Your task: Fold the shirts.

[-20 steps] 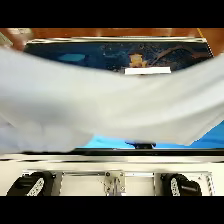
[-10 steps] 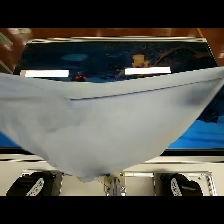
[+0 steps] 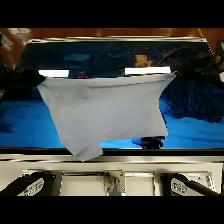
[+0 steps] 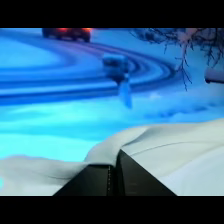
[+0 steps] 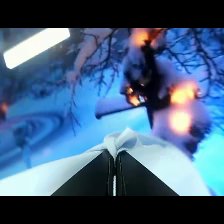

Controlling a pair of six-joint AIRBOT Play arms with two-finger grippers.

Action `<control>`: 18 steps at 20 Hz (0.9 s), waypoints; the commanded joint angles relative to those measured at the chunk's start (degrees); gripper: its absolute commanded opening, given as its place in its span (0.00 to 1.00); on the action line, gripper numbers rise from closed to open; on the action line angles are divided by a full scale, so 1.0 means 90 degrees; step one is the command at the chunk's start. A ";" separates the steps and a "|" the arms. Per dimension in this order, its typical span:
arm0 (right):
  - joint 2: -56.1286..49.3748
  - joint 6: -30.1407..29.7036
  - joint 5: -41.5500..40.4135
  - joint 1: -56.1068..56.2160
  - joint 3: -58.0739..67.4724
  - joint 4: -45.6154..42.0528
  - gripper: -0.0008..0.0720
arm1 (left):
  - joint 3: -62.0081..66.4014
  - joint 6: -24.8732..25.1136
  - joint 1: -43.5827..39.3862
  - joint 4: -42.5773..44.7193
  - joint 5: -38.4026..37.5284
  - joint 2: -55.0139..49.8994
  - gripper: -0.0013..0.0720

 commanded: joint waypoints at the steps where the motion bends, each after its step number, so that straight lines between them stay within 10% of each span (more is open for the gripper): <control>1: -0.1158 0.0005 -0.0855 0.0002 0.0002 0.1086 0.10 | -0.0080 -0.0002 -0.0005 -0.0665 0.0954 -0.1205 0.07; 4: -0.1702 -0.0019 -0.0500 0.0000 0.0002 0.1030 0.12 | -0.0080 -0.0012 -0.0007 -0.1173 0.0644 -0.2135 0.07; 5: -0.1804 -0.0024 -0.0435 0.0000 0.0002 0.1035 0.32 | -0.0080 -0.0136 -0.0005 -0.1178 0.0459 -0.2346 0.20; 6: -0.1831 -0.0027 -0.0432 -0.0007 0.0002 0.1037 0.84 | -0.0080 -0.0172 0.0029 -0.1178 0.0185 -0.2489 0.58; 7: -0.1785 -0.0112 -0.0391 -0.0049 0.0005 0.1037 0.95 | -0.0080 -0.0170 0.0134 -0.1166 -0.0223 -0.2523 0.88; 12: -0.0852 -0.0857 0.1707 -0.0947 0.0007 -0.0544 0.95 | -0.0440 -0.0107 0.1389 0.0522 -0.3104 -0.1872 0.88; 15: -0.0641 -0.0889 0.3536 -0.1484 -0.0136 -0.2254 0.95 | -0.2198 0.0027 0.2217 0.0384 -0.2761 -0.0838 0.93; 18: -0.0636 -0.0933 0.4075 -0.1962 -0.0697 -0.1207 0.95 | -0.3976 0.0420 0.2501 -0.0219 -0.1773 -0.0398 0.93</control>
